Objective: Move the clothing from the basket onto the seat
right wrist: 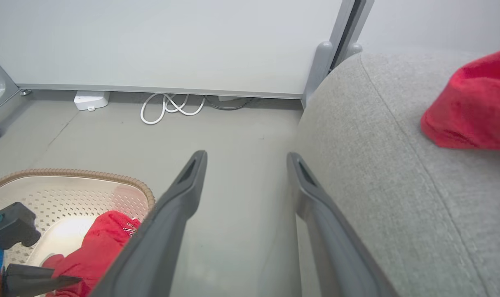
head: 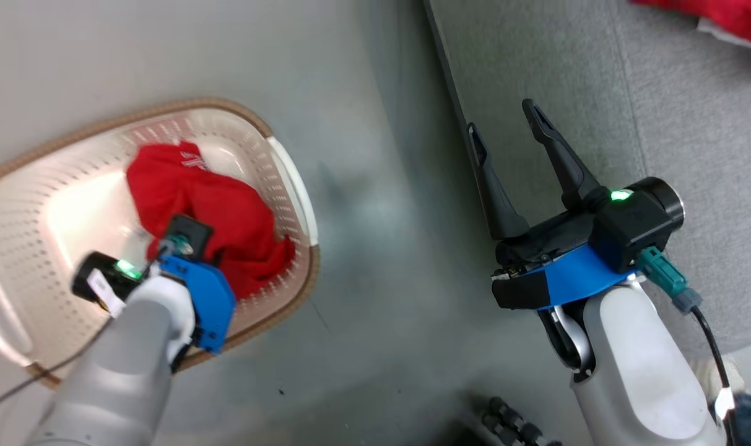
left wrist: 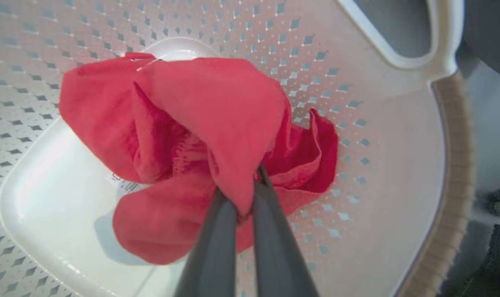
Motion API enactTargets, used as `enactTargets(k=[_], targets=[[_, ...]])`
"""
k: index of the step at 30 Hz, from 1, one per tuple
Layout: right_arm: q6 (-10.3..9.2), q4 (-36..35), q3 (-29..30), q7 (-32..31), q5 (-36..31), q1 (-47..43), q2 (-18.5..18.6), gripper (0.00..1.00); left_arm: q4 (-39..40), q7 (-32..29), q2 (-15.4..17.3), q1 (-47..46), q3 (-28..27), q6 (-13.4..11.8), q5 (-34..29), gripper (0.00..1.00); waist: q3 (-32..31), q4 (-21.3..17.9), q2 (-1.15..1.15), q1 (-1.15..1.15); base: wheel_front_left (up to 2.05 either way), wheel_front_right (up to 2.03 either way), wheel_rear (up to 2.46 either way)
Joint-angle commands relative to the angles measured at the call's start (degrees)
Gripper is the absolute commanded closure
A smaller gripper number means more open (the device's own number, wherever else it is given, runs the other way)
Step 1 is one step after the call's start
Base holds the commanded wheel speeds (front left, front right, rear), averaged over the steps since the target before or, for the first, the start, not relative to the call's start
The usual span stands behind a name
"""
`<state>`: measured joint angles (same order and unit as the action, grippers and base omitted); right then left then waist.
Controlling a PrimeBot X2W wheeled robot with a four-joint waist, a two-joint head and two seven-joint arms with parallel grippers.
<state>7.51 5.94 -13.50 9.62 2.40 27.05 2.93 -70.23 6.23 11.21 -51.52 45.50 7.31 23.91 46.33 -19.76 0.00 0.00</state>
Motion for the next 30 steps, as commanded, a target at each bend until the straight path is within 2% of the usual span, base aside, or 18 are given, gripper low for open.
enactTargets(k=[1, 7, 12, 21, 30], targets=[[-0.04, 0.18, 0.17, -0.13, -0.4, 0.32, -0.07, 0.0, -0.08, 0.48, -0.35, 1.13, 0.23, 0.19, 0.42, 1.0, -4.33, 2.62, 0.0, 0.0, 0.0, 0.0, 0.0], [-0.04, 2.07, 0.87, -2.19, -2.67, -3.16, -0.01, 0.0, 1.42, 1.76, -4.36, 5.64, 2.16, 0.19, 3.7, 1.0, -15.6, 7.38, 0.0, 0.0, 0.0, 0.0, 0.0], [-0.04, 2.84, 1.11, -4.47, -3.7, -7.03, 0.0, 0.0, 4.28, 1.85, -6.15, 8.77, 5.28, 0.19, 6.99, 1.0, -24.78, 10.79, 0.0, 0.0, 0.0, 0.0, 0.0], [-0.04, 2.57, 1.72, -7.71, -3.97, -13.95, 0.0, 0.0, 12.06, 3.74, -6.98, 9.68, 13.7, 0.19, 12.5, 1.0, -37.94, 16.2, 0.0, 0.0, 0.0, 0.0, 0.0], [-0.04, 1.38, 2.67, -10.05, -3.14, -19.49, -0.01, 0.0, 20.04, 4.8, -7.43, 2.78, 20.5, 0.19, 18.57, 1.0, -45.91, 22.03, 0.0, 0.0, 0.0, 0.0, 0.0]])
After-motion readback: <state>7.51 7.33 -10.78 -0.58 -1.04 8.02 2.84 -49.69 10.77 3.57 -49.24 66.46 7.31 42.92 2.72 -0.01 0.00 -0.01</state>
